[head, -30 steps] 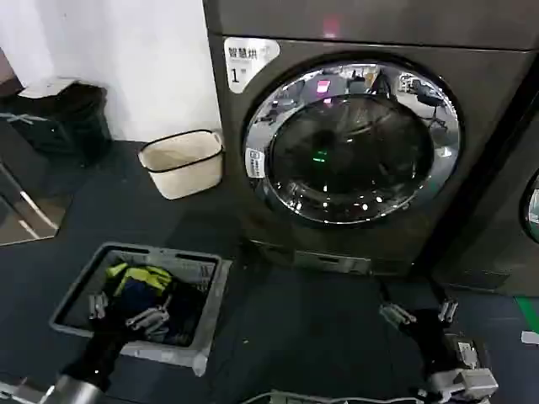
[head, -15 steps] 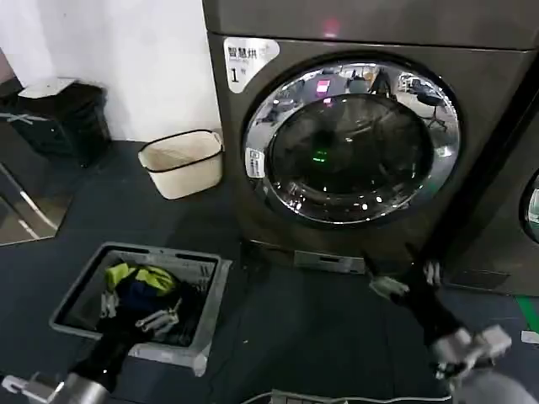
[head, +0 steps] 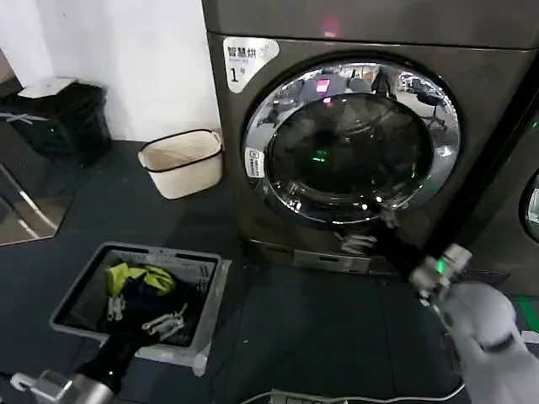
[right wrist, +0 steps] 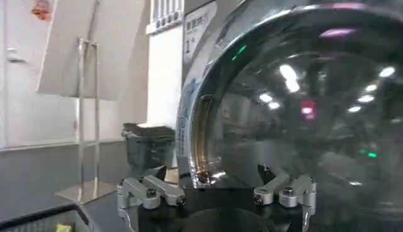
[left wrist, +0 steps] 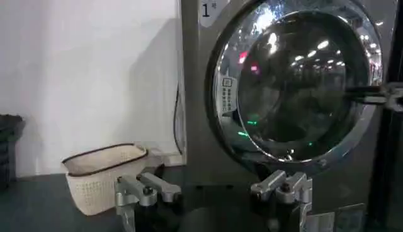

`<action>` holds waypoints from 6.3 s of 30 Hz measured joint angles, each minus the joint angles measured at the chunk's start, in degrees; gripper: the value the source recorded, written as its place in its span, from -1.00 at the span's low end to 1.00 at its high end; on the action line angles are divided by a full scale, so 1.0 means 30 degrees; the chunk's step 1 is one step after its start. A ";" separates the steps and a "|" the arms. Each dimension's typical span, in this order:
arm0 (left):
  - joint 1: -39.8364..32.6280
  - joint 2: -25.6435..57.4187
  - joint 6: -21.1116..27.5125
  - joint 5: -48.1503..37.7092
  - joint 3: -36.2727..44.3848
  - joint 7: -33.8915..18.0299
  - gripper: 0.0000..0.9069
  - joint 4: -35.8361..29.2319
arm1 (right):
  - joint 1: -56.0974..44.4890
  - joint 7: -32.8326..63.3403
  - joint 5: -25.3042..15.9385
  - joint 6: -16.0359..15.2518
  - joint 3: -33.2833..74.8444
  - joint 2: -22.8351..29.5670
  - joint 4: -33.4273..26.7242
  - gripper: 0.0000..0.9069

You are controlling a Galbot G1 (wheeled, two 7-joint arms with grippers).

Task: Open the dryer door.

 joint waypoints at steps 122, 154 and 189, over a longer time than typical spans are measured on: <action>-2.1878 1.5250 -0.0382 -1.3284 1.5270 0.0470 1.00 0.9990 | -0.2710 -1.6619 0.2467 0.3596 0.6654 -0.3370 -0.3330 1.00; -2.8147 1.1298 -0.0556 -1.2761 2.4386 0.1396 1.00 1.1065 | -1.3548 0.4238 -0.0675 0.1181 2.8359 -0.0685 0.0320 1.00; -3.3224 -0.3150 -0.2070 -1.0008 2.9476 0.0650 1.00 2.1499 | -1.7399 0.9081 -0.3207 -0.1642 3.8423 0.0473 0.0776 1.00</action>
